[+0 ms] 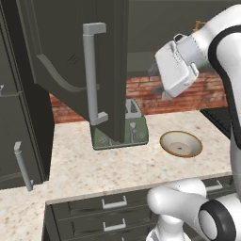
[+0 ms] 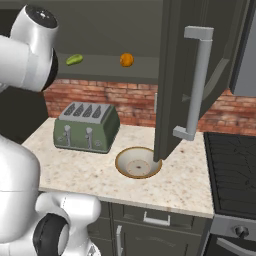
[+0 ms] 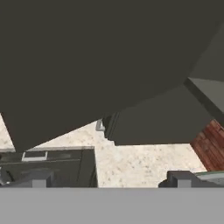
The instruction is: Open the cabinet. Pick the mango and orange from the cabinet and place them into the bowl. Then close the cabinet.
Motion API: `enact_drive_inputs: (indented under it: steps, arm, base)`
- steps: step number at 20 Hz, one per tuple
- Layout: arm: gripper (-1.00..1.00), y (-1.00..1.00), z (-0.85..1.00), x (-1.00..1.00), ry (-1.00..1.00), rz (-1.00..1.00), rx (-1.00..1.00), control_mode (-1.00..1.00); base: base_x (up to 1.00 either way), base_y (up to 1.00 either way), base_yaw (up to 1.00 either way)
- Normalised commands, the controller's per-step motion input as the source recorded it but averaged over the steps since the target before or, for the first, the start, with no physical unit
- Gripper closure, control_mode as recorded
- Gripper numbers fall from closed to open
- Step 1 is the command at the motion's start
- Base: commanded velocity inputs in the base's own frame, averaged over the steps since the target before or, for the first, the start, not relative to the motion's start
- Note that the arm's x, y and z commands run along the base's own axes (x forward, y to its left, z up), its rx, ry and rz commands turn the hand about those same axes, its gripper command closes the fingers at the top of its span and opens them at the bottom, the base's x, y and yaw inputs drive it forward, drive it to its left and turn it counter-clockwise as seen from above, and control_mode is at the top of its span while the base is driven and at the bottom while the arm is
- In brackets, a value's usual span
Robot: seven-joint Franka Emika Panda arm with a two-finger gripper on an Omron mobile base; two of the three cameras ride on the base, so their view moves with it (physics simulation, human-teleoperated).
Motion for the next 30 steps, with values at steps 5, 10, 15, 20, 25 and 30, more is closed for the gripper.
enact_drive_inputs:
  steps: [5, 10, 15, 20, 25, 30]
  arm:
    - [-1.0, -0.31, -0.04, 0.28, 0.04, -0.45, -0.05, -1.0]
    - [-1.0, -0.37, -0.02, 0.4, 0.08, -0.4, -0.04, -1.0]
    - [-1.0, -0.38, -0.04, 0.36, 0.05, -0.37, -0.04, -1.0]
    - [-1.0, -0.4, -0.02, 0.23, 0.02, -0.3, -0.04, -1.0]
    - [-1.0, -0.39, -0.07, 0.26, 0.01, -0.3, -0.04, -1.0]
    - [-1.0, -0.33, -0.16, 0.27, 0.0, -0.29, -0.05, -1.0]
  base:
    - [0.0, 0.0, 0.0]
    - [0.0, 0.0, 0.0]
    - [0.0, 0.0, 0.0]
    - [0.0, 0.0, 0.0]
    - [0.0, 0.0, 0.0]
    - [0.0, 0.0, 0.0]
